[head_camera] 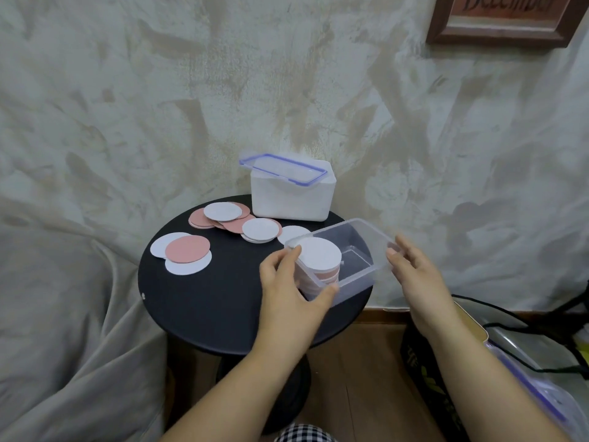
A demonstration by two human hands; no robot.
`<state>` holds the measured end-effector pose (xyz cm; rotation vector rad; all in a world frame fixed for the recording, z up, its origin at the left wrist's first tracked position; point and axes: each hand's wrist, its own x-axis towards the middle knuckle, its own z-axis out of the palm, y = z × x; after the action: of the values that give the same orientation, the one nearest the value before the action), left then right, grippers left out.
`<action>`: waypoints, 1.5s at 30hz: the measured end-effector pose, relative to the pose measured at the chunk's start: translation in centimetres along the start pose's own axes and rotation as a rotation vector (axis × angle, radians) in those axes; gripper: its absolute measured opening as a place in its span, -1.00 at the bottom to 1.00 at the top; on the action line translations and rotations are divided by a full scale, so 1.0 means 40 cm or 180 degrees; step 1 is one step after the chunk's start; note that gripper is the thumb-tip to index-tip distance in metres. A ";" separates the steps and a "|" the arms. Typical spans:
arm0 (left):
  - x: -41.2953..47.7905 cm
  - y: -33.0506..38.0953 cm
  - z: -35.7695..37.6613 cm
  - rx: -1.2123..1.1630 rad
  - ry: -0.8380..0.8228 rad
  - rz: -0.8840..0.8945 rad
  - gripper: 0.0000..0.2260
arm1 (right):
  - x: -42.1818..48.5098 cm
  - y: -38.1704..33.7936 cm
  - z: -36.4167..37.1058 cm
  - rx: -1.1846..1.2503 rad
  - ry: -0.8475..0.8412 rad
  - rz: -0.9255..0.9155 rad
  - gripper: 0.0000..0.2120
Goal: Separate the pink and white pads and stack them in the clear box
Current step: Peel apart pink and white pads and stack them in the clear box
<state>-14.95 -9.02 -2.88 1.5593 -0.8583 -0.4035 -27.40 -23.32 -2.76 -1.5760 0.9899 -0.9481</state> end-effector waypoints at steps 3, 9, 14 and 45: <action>0.008 0.002 -0.033 -0.0105 -0.0131 -0.0047 -0.53 | -0.046 0.018 -0.020 0.0216 0.0116 -0.0011 -0.56; -0.008 -0.001 -0.054 0.0120 0.0102 -0.0123 -0.59 | -0.055 -0.003 -0.023 0.0472 0.0065 0.0054 -0.53; -0.052 0.005 -0.048 0.0020 0.0154 -0.0058 -0.60 | -0.071 -0.008 -0.014 -0.0011 -0.0366 0.0022 -0.39; -0.001 0.015 -0.021 0.0006 -0.1075 -0.0165 -0.30 | -0.152 0.028 -0.025 -0.0334 -0.0158 -0.0490 -0.34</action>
<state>-14.59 -8.39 -2.14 1.5405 -1.0769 -0.7180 -30.64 -18.19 -4.30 -1.7757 0.9061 -0.9702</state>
